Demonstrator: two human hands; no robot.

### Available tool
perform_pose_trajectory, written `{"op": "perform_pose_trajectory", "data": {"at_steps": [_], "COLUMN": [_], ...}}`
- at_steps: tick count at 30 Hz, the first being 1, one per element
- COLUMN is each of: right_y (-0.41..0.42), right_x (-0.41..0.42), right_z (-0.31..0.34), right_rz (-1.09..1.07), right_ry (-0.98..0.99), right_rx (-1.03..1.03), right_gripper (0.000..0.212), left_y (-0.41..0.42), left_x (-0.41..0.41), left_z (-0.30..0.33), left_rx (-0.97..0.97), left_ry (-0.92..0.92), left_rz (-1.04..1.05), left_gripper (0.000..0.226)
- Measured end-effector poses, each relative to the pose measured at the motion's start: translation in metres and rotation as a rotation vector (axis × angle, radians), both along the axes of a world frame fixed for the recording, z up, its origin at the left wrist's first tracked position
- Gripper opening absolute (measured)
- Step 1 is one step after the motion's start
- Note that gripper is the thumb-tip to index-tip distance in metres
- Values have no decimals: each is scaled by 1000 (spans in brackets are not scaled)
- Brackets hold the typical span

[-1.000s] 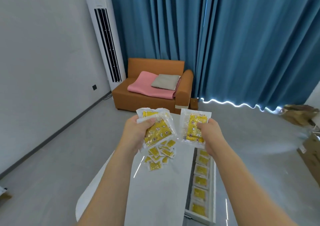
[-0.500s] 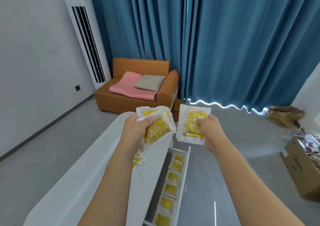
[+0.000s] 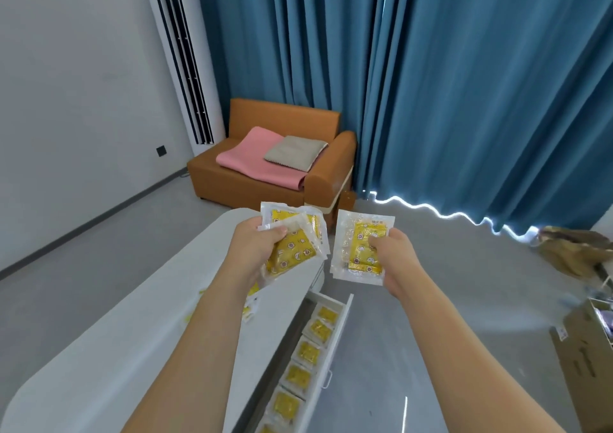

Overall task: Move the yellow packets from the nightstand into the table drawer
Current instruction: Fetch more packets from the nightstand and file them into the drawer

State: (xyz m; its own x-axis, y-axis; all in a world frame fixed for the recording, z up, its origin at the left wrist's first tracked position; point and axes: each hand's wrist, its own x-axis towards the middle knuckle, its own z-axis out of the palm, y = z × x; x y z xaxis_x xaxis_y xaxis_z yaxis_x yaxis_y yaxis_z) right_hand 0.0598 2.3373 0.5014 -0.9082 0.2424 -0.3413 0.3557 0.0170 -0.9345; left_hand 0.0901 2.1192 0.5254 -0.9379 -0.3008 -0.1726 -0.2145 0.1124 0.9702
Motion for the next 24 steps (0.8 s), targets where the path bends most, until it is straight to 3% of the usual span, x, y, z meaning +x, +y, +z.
{"op": "perform_pose_trajectory", "data": {"at_steps": [9,14,19,22,24], "right_y": [56,78,81,74,70], "right_x": [-138,-222,-276,-291,-293], "right_z": [-57,-120,-257,-364,-437], "right_rz": [104,175,210,218,212], "right_ry": [-56,-81,-55,-36,-30], "right_rx": [48,91,89,72,48], "right_gripper": [13,13,25,19,17], "left_y": [55,79,84,83,82], "left_x": [-120,-198,-254,-273,-280], "left_z": [-58,-127,-254,-359,-433], "left_rx": [-49,-148,-281,-364,-430], "left_ry": [-123,-216,-250,-250,-262], "left_rz": [70,87,74,35,-2], "left_gripper": [7,7,14,8,18]}}
